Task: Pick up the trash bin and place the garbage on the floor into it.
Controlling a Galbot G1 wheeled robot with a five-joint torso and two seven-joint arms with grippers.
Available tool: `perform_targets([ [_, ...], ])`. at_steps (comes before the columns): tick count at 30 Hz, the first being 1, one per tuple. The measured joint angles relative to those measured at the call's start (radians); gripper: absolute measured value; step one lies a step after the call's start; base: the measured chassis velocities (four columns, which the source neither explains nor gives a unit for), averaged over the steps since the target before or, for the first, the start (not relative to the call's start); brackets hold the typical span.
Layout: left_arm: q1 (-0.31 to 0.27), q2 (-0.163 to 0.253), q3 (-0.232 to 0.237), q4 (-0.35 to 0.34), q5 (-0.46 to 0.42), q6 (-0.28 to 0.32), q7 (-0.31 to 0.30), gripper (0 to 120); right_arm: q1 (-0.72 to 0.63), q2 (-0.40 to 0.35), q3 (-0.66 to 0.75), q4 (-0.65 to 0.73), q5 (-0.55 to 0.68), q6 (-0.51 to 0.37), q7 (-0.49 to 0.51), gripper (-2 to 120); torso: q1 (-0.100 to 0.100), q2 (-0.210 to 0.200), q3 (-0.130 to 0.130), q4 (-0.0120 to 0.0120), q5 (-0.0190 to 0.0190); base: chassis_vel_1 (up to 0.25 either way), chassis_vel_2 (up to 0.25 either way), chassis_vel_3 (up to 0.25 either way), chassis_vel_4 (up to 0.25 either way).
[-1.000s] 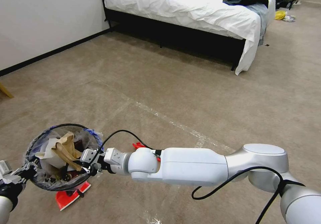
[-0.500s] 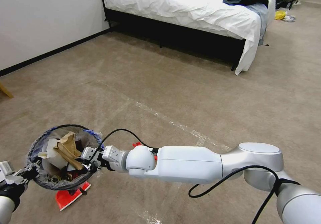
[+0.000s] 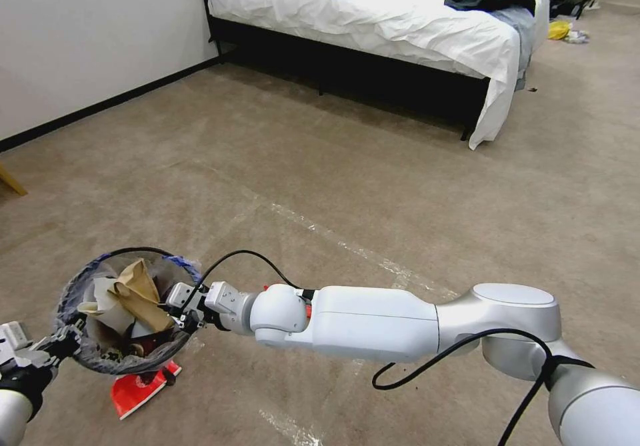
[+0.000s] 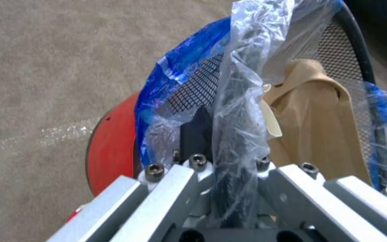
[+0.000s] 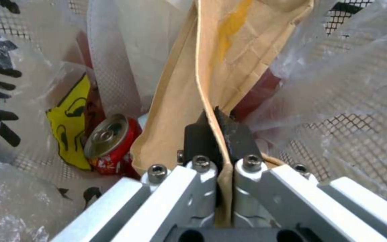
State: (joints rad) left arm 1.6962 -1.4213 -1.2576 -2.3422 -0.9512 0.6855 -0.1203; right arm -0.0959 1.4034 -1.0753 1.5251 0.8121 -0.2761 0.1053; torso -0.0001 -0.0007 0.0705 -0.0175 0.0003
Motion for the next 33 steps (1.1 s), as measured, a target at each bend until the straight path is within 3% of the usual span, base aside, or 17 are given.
perform_targets([
  [4, 0.0, -0.001, -0.001, 0.0, 0.001, -0.002, 0.0, 1, 0.005, -0.001, 0.003, 0.024, 0.008, -0.009, 0.018, 22, 0.0, 0.0, 0.0, 0.0, 0.0, 0.0, 0.0, 0.0, 0.0],
  [8, 0.001, -0.001, -0.001, 0.0, 0.001, -0.002, 0.0, 1, 0.008, 0.0, 0.004, 0.031, 0.009, -0.01, 0.023, 30, 0.0, 0.0, 0.0, 0.0, 0.0, 0.0, 0.0, 0.0, 0.0],
  [10, 0.003, -0.001, -0.002, 0.0, 0.001, -0.002, 0.001, 1, 0.011, 0.001, 0.006, 0.036, 0.009, -0.01, 0.025, 42, 0.0, 0.0, 0.0, 0.0, 0.0, 0.0, 0.0, 0.0, 0.0],
  [12, 0.004, -0.001, -0.003, -0.001, 0.001, -0.002, 0.002, 1, 0.011, 0.001, 0.006, 0.038, 0.009, -0.01, 0.026, 45, 0.0, 0.0, 0.0, 0.0, 0.0, 0.0, 0.0, 0.0, 0.0],
  [14, 0.006, -0.001, -0.004, -0.001, 0.0, -0.002, 0.003, 1, 0.013, -0.001, 0.008, 0.046, 0.009, -0.01, 0.028, 57, 0.0, 0.0, 0.0, 0.0, 0.0, 0.0, 0.0, 0.0, 0.0],
  [25, 0.008, -0.006, -0.001, 0.004, 0.006, -0.003, 0.017, 1, 0.012, -0.012, 0.015, 0.079, 0.005, -0.011, 0.034, 96, 0.0, 0.0, 0.0, 0.0, -0.0001, 0.0, 0.0, 0.0, 0.0],
  [33, 0.008, -0.005, -0.003, 0.008, 0.015, -0.006, 0.012, 1, 0.02, -0.02, 0.043, 0.119, 0.003, -0.027, 0.054, 100, 0.0, 0.0, 0.0, -0.0002, -0.0002, 0.0, 0.0, 0.0, 0.0],
])
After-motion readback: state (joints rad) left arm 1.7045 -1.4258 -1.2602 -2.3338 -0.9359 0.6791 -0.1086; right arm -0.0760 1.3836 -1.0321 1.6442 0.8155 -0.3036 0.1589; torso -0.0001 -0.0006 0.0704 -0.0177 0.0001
